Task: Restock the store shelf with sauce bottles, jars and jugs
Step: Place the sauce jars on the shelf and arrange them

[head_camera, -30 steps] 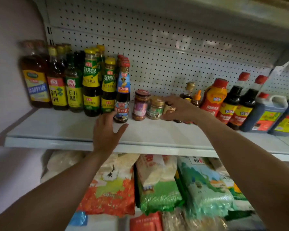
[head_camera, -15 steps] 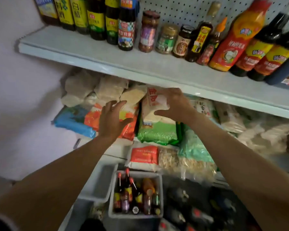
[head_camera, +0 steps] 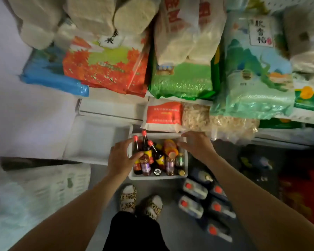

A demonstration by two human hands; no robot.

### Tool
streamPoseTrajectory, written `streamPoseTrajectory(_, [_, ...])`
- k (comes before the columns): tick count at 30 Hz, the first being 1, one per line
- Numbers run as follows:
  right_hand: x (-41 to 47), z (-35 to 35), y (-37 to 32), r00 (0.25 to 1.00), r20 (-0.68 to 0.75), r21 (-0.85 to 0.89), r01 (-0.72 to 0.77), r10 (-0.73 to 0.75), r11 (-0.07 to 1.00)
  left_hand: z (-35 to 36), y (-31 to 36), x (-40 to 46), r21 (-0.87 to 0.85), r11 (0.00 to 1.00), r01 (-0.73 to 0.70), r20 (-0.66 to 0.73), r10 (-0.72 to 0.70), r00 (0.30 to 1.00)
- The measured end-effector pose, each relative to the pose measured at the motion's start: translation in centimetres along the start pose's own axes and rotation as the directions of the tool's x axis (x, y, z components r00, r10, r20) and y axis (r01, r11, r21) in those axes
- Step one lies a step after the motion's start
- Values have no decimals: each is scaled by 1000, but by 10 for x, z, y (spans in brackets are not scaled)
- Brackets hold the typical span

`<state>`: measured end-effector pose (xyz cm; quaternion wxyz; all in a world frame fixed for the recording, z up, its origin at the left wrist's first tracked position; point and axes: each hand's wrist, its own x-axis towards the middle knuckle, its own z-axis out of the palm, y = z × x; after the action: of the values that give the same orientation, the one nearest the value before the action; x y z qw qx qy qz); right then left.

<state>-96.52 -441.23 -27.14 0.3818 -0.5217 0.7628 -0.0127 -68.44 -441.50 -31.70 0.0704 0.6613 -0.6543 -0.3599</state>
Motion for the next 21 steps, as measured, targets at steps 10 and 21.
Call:
streamPoseTrajectory(10, [63, 213, 125, 926, 104, 314, -376, 362, 871, 181, -124, 34, -144, 949, 281, 255, -238, 937])
streamPoseTrajectory(21, [169, 381, 211, 891, 70, 417, -434, 448, 799, 339, -226, 99, -251, 881, 402, 281, -331, 901])
